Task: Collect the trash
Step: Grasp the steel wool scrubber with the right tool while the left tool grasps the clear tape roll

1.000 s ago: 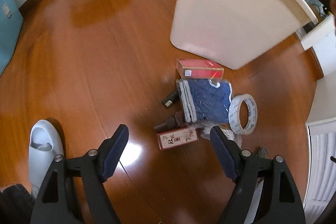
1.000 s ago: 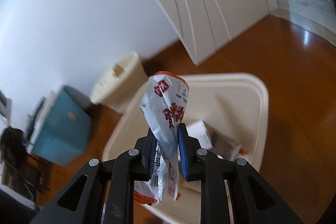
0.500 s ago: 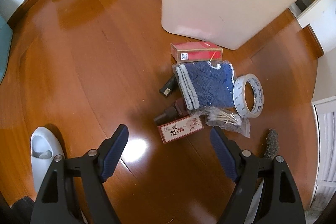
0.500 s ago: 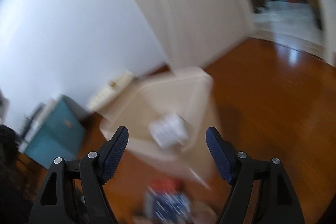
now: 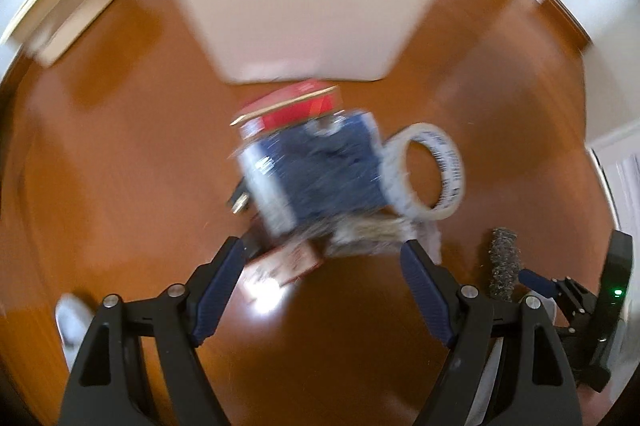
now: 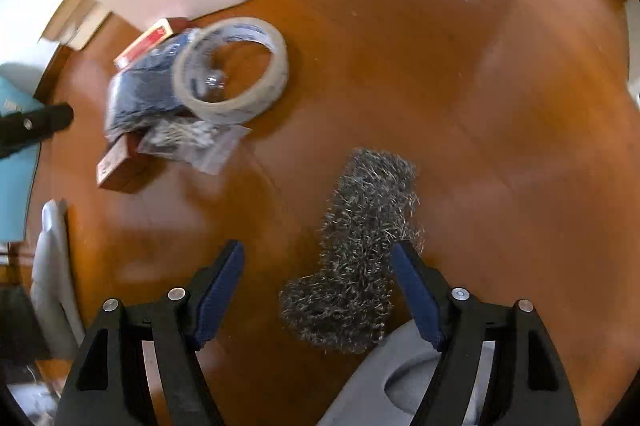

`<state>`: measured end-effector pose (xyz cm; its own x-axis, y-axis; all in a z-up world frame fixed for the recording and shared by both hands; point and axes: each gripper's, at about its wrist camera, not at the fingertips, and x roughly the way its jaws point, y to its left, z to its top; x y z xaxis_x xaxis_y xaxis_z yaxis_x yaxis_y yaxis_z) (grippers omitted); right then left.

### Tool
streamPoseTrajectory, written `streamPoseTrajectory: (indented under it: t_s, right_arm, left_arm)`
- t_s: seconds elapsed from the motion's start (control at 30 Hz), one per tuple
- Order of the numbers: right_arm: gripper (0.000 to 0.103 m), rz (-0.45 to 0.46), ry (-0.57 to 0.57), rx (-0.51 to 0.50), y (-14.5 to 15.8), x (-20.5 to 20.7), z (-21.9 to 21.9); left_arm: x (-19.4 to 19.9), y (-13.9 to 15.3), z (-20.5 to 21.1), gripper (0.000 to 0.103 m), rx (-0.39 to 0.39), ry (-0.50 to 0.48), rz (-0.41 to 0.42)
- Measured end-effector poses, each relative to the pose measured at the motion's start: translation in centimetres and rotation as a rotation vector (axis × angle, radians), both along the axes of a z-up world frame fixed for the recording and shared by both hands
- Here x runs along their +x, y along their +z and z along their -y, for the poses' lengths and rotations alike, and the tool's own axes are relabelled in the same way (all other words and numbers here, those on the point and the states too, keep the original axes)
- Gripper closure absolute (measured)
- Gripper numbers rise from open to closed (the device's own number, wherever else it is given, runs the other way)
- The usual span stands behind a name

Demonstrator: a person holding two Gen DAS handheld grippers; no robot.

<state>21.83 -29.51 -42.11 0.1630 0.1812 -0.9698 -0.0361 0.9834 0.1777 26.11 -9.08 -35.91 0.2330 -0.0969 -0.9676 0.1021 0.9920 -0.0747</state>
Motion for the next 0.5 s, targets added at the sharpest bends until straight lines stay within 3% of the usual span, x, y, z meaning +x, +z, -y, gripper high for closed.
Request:
streamPoseTrajectory:
  t_s: [0.1,0.23,0.37,0.5]
  right_arm:
    - [0.036,-0.028,-0.026,-0.007,-1.4,0.1,0.1]
    - [0.072,-0.016,-0.008,0.008,-1.8,0.2,-0.1]
    - [0.084,-0.015,-0.011,0.029,-1.6,-0.1,0.6]
    - [0.086,0.018,-0.042,0.062,-0.3,-0.7,1.7]
  left_arm:
    - [1.7,-0.4,2.5,0.023,0.016,-0.084,0.017]
    - [4.5,-1.1,5.5,0.023,0.046,-0.166,0.052]
    - [6.8,-3.3,8.2,0.023,0.077,-0.255,0.01]
    - [8.0,-5.1,10.5,0.023,0.111,-0.371,-0.006]
